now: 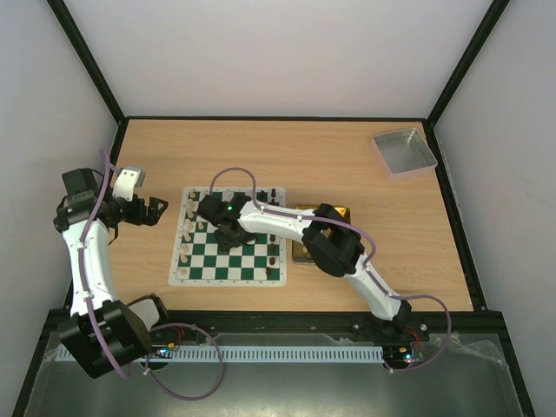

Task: Set up the chess pieces on the board
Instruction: Move the chessboard to the center of the board, then adjust the chess piece on the chessboard.

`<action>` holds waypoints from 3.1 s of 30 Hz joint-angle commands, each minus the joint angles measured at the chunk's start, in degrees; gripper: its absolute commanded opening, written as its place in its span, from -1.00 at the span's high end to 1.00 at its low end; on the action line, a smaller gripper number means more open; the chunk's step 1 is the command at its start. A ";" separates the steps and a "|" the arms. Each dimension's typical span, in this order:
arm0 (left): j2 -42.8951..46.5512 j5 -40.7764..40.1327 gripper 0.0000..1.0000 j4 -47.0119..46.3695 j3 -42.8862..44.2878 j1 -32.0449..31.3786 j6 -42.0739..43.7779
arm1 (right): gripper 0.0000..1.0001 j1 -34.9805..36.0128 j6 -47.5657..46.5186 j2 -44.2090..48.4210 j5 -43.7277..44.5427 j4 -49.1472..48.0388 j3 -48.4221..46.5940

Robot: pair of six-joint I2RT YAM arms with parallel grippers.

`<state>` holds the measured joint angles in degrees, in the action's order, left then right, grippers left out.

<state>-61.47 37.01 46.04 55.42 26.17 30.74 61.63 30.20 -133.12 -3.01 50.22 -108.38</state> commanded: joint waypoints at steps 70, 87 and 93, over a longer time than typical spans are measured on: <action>0.69 -6.31 -0.98 -1.18 -1.19 -6.73 -1.51 | -0.11 -3.44 4.75 33.40 7.25 -1.33 26.86; 0.61 -15.37 -0.98 -8.68 -1.81 -19.08 -11.63 | 0.12 5.14 22.56 55.16 6.02 -6.98 53.10; 0.30 -15.75 -0.98 -9.23 -2.49 -19.45 -12.01 | 0.11 5.17 22.22 52.82 4.96 -9.85 54.86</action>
<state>-60.97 22.09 37.82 54.13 7.03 20.12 66.41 50.85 -79.11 1.89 43.40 -54.68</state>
